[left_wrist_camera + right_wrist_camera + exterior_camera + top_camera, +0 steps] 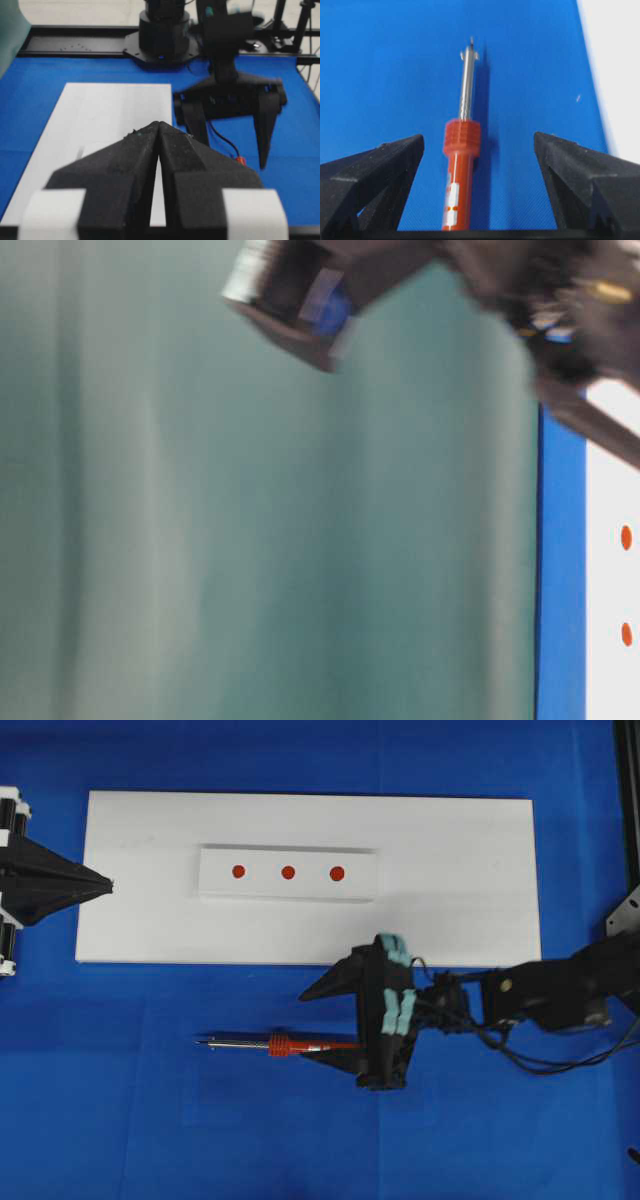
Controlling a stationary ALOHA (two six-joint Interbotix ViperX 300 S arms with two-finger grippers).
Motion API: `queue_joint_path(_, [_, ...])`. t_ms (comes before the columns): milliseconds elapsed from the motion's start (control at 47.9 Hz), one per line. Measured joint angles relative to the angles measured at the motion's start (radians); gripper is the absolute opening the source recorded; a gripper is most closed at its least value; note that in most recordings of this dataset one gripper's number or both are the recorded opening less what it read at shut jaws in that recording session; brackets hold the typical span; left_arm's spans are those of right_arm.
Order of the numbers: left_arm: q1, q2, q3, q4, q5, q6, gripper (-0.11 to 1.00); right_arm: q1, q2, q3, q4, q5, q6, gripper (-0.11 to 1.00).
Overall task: Touch the tip of the soldering iron to the mark.
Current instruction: 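Lower the right gripper and close it on the red soldering iron handle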
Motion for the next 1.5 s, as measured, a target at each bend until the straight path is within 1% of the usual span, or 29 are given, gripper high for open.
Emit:
queue_joint_path(188, [0.0,0.002,0.003,-0.002,-0.002,0.0,0.0,0.035,0.097,-0.031,0.051,-0.041,0.0,0.82])
queue_joint_path(396, [0.0,0.002,0.008,-0.002,-0.005,0.0,0.0,0.038,0.141,-0.051,0.057,-0.046,-0.002,0.8])
queue_joint_path(501, [-0.002,0.002,0.008,-0.002,-0.006,0.0,0.0,0.038,0.15,-0.054,0.057,-0.048,-0.005,0.76])
queue_joint_path(605, [0.0,0.002,0.008,-0.002,-0.006,0.0,0.0,0.038,0.152,-0.055,0.058,-0.054,-0.008,0.65])
queue_joint_path(668, [0.0,0.002,0.008,0.0,-0.006,0.0,0.0,0.037,0.153,-0.055,0.057,-0.057,-0.011,0.54])
queue_joint_path(793, [-0.002,0.002,0.008,-0.002,-0.008,0.0,0.0,0.038,0.155,-0.054,0.057,-0.06,-0.014,0.21])
queue_joint_path(835, [-0.002,0.002,0.008,-0.002,-0.008,0.0,0.0,0.038,0.155,-0.054,0.057,-0.06,-0.02,0.12])
queue_joint_path(876, [-0.002,0.002,0.008,0.0,-0.006,0.0,0.0,0.038,0.155,-0.054,0.058,-0.06,-0.028,0.06])
queue_joint_path(981, [0.0,0.002,0.008,-0.002,-0.006,0.0,0.0,0.038,0.155,-0.054,0.057,-0.06,-0.037,0.06])
queue_joint_path(1356, [0.0,0.002,0.008,-0.002,-0.008,-0.002,0.0,0.04,0.147,-0.052,0.057,-0.063,-0.035,0.06])
queue_joint_path(1503, [0.0,0.002,0.008,-0.002,-0.008,-0.002,0.0,0.038,0.043,-0.028,0.058,-0.014,-0.051,0.06])
